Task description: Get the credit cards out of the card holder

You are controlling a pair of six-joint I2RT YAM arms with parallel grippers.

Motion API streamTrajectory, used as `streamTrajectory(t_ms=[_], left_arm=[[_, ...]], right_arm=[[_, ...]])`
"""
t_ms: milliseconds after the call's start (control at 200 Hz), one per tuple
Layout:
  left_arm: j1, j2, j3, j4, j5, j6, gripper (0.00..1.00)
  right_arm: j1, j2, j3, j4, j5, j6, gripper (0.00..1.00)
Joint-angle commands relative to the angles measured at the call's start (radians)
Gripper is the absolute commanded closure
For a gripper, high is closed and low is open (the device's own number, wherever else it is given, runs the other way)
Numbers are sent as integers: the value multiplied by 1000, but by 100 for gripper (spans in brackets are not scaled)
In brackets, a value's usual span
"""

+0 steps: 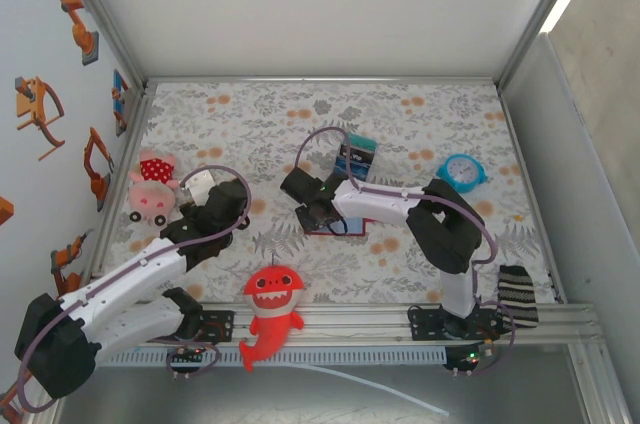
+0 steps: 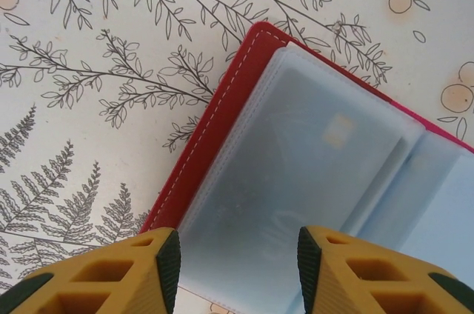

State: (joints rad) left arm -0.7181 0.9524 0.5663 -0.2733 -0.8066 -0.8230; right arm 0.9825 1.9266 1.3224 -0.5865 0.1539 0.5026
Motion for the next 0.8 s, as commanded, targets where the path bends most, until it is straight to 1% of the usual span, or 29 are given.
streamTrajectory(t_ms=[0, 315, 536, 681, 791], left_arm=[[8, -10, -11, -10, -22, -15, 3], [10, 1, -5, -1, -7, -8, 3], [12, 15, 1, 9, 10, 5, 3], [14, 19, 10, 14, 14, 19, 3], [14, 17, 17, 24, 16, 33, 3]], right_arm=[[1, 28, 24, -17, 0, 30, 54], [1, 51, 11, -12, -36, 42, 53], [2, 55, -15, -18, -37, 57, 51], [1, 52, -37, -20, -40, 65, 55], [-1, 45, -50, -17, -43, 61, 60]])
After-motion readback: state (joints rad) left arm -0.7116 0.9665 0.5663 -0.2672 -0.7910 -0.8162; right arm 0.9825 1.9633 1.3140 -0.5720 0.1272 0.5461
